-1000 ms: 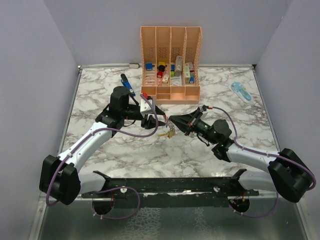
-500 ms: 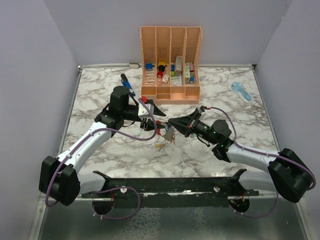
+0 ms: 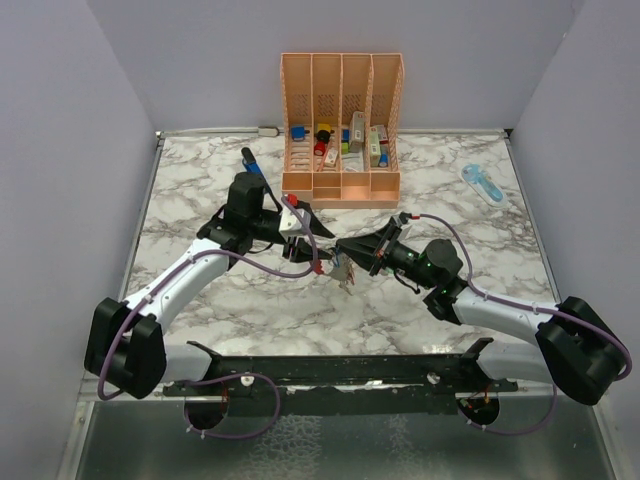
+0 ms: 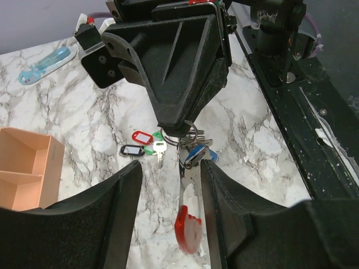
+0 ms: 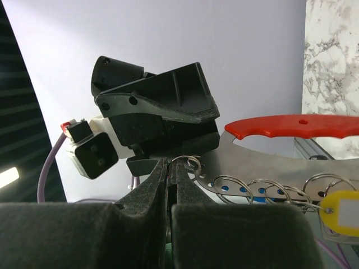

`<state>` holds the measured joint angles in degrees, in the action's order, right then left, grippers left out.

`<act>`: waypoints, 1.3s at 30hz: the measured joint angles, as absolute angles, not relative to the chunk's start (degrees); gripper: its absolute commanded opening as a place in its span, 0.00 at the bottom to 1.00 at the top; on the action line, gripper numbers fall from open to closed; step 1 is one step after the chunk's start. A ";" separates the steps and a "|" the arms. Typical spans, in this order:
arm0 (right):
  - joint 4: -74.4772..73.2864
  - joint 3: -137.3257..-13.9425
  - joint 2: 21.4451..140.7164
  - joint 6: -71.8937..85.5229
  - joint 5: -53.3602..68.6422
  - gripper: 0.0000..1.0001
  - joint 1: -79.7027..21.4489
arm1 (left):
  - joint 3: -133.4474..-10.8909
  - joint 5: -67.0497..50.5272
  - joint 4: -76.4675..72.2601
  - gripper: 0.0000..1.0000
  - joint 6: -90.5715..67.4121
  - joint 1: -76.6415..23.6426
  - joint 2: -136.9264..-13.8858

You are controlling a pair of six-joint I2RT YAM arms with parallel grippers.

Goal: Put the keys on the keyring

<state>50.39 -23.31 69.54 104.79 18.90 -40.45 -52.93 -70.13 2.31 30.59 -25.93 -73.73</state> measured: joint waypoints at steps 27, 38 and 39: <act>50.50 -22.92 71.40 109.86 18.72 0.01 -40.40 | -51.79 -69.67 5.78 0.00 44.34 -26.52 -74.08; 49.74 -21.28 72.31 112.75 17.76 0.01 -40.38 | -45.60 -62.17 2.04 0.00 66.37 -27.77 -70.91; 49.63 -21.28 72.29 113.03 17.39 0.01 -40.32 | -45.28 -61.63 1.23 0.00 67.29 -27.90 -70.81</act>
<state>49.63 -21.28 72.29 113.03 17.39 -40.32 -45.28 -61.63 1.23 67.29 -27.90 -70.81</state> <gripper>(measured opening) 0.015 0.026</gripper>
